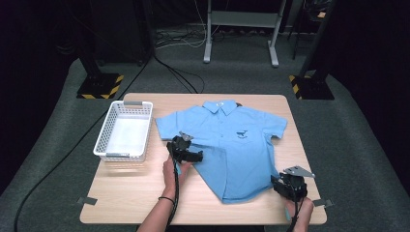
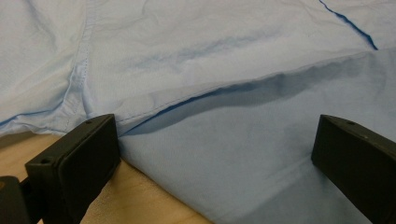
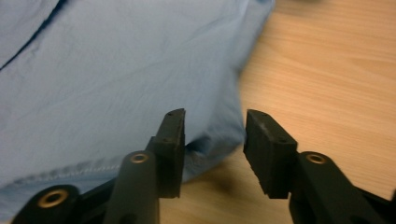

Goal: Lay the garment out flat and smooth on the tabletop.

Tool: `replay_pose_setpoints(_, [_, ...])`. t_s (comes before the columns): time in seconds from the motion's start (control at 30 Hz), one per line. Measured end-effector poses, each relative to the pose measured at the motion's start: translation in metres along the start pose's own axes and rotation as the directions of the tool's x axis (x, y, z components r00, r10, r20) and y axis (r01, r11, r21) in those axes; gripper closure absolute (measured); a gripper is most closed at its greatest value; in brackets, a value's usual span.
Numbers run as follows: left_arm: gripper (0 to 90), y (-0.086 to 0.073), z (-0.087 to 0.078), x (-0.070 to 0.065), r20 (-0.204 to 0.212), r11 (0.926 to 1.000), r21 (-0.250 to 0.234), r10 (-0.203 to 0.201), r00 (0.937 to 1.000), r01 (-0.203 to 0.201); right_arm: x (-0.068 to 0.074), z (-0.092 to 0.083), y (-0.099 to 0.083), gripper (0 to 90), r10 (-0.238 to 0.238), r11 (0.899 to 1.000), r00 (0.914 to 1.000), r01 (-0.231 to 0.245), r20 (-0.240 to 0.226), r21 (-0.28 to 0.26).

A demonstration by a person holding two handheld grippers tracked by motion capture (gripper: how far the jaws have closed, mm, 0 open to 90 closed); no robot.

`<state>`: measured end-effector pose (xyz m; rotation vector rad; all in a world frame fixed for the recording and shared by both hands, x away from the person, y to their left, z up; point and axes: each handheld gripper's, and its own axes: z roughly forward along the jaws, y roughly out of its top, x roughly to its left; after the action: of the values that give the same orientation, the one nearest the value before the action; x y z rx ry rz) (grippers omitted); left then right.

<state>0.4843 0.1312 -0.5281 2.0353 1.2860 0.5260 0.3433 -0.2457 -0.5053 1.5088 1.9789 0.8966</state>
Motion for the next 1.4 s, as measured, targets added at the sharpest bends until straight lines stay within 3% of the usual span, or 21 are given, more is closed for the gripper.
replay_pose_setpoints(0.2, [1.0,0.000,0.000,0.000,0.000,1.0000,0.000,0.000,1.0000,0.000,-0.006,-0.017,0.003,39.5,0.035,0.999,0.9984,-0.034,0.043,-0.031])
replay_pose_setpoints(0.27, [1.0,0.000,0.000,0.000,0.000,1.0000,0.000,0.000,1.0000,0.000,-0.005,-0.017,0.006,34.1,0.043,0.998,0.9984,-0.041,0.037,-0.040])
replay_pose_setpoints(0.33, [1.0,0.000,0.000,0.000,0.000,1.0000,0.000,-0.001,1.0000,0.001,-0.001,-0.009,0.011,23.0,0.039,0.999,0.9990,-0.038,0.023,-0.022])
replay_pose_setpoints(0.47, [1.0,0.000,0.000,0.000,0.000,1.0000,0.000,-0.001,1.0000,0.001,0.009,0.017,0.019,14.7,0.016,1.000,0.9996,-0.016,0.025,0.011])
replay_pose_setpoints(0.63, [1.2,0.000,0.000,0.000,-0.003,1.0000,-0.001,-0.003,1.0000,0.003,0.006,0.040,0.014,12.3,0.014,0.998,0.9972,-0.019,0.073,0.066])
replay_pose_setpoints(0.97, [1.2,0.001,0.001,0.001,-0.004,1.0000,-0.002,-0.007,1.0000,0.007,-0.025,0.018,-0.008,11.9,0.095,0.994,0.9898,-0.101,0.106,0.050])
replay_pose_setpoints(1.23, [1.6,0.004,0.004,0.004,-0.005,1.0000,-0.003,-0.009,0.9999,0.009,-0.040,0.006,-0.020,11.0,0.118,0.992,0.9848,-0.123,0.127,0.033])
replay_pose_setpoints(1.4, [1.6,0.005,0.005,0.005,-0.003,1.0000,0.000,-0.002,1.0000,0.002,-0.041,0.009,-0.019,4.5,0.106,0.993,0.9891,-0.111,0.102,0.040])
